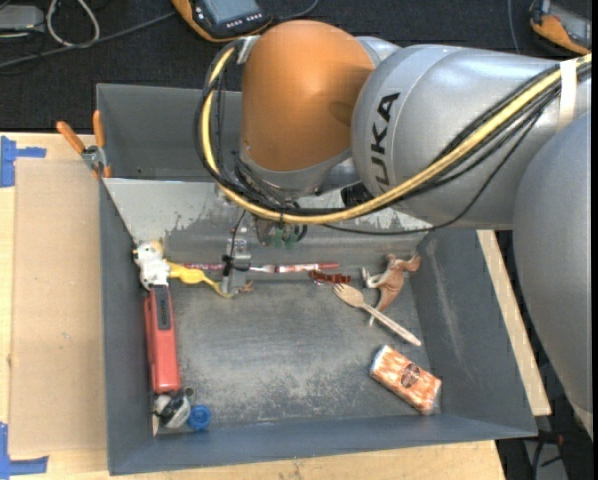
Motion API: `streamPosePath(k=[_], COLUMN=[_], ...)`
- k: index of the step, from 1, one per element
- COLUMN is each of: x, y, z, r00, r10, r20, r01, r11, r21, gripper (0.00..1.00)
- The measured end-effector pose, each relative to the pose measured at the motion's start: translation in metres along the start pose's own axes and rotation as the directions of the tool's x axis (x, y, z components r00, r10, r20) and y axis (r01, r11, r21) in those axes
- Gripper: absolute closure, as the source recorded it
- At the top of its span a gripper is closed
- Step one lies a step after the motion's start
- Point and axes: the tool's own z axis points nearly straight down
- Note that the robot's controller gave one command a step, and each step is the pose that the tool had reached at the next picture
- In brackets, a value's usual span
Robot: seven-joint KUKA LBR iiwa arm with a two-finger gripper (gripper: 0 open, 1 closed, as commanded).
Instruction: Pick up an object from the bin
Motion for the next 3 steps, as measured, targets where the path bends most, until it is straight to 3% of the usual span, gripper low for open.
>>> streamPosePath(k=[1,2,3], x=[0.022,0.055,0.025], y=[-0.036,-0.024,-0.068], z=[0.086,0.147,0.157], r00=[0.999,0.993,0.996], r10=[-0.046,0.121,0.085], r20=[0.001,0.008,0.002], r01=[0.046,-0.121,-0.085], r11=[0.999,0.993,0.996], r21=[-0.001,-0.005,-0.003], gripper=[0.00,0.00,0.00])
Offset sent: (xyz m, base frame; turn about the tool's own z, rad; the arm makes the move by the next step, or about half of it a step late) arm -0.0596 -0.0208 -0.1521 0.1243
